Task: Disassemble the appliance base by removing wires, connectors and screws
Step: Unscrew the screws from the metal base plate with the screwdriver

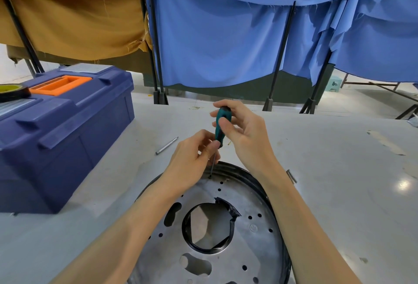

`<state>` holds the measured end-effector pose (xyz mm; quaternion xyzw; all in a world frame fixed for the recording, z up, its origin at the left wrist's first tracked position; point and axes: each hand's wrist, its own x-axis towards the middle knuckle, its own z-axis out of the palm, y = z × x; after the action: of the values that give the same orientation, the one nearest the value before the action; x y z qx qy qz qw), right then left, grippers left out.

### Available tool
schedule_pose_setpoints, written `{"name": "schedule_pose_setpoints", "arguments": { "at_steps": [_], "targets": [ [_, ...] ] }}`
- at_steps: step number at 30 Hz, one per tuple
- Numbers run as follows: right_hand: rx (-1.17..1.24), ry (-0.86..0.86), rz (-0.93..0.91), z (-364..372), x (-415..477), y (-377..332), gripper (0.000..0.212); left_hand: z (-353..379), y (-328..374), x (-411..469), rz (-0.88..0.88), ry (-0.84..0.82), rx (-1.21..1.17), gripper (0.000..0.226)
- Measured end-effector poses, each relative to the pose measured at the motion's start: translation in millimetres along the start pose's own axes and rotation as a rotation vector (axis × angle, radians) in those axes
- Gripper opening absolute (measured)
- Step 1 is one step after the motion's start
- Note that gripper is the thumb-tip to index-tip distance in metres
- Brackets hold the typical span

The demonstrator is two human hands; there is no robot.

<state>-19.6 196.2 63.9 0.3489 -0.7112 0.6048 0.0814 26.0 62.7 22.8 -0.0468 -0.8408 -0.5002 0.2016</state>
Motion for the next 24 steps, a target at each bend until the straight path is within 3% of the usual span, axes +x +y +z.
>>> {"name": "schedule_pose_setpoints", "arguments": {
  "at_steps": [3,7,9,11,14,18,21,24],
  "targets": [
    [-0.085,0.011,-0.01,2.3,-0.7,1.1,0.035,0.8,0.5,0.5,-0.015,0.02,0.006,0.021],
    [-0.06,0.047,0.013,-0.1,0.9,0.3,0.047,1.0,1.1,-0.4,-0.01,-0.026,-0.061,0.011],
    [0.018,0.032,0.025,-1.9,1.2,-0.5,0.041,1.2,0.7,-0.3,-0.01,-0.015,-0.051,0.015],
    [0.014,0.017,0.012,-0.6,0.2,-0.4,0.032,1.2,0.2,0.1,-0.001,0.007,-0.049,0.003],
    [-0.094,0.026,-0.012,2.4,-0.3,0.4,0.035,0.9,0.8,-0.4,0.017,0.024,-0.002,0.019],
    [-0.027,0.039,0.025,-1.1,2.2,1.0,0.049,0.5,-0.1,0.0,0.02,0.005,-0.026,0.014],
    [0.041,0.004,0.018,-0.2,0.9,-0.3,0.037,0.9,-1.9,1.4,0.008,0.038,-0.021,0.004],
    [-0.064,0.007,-0.01,3.2,-1.1,-1.2,0.032,1.2,-1.5,0.6,0.0,0.041,0.01,0.027]
  ]
}}
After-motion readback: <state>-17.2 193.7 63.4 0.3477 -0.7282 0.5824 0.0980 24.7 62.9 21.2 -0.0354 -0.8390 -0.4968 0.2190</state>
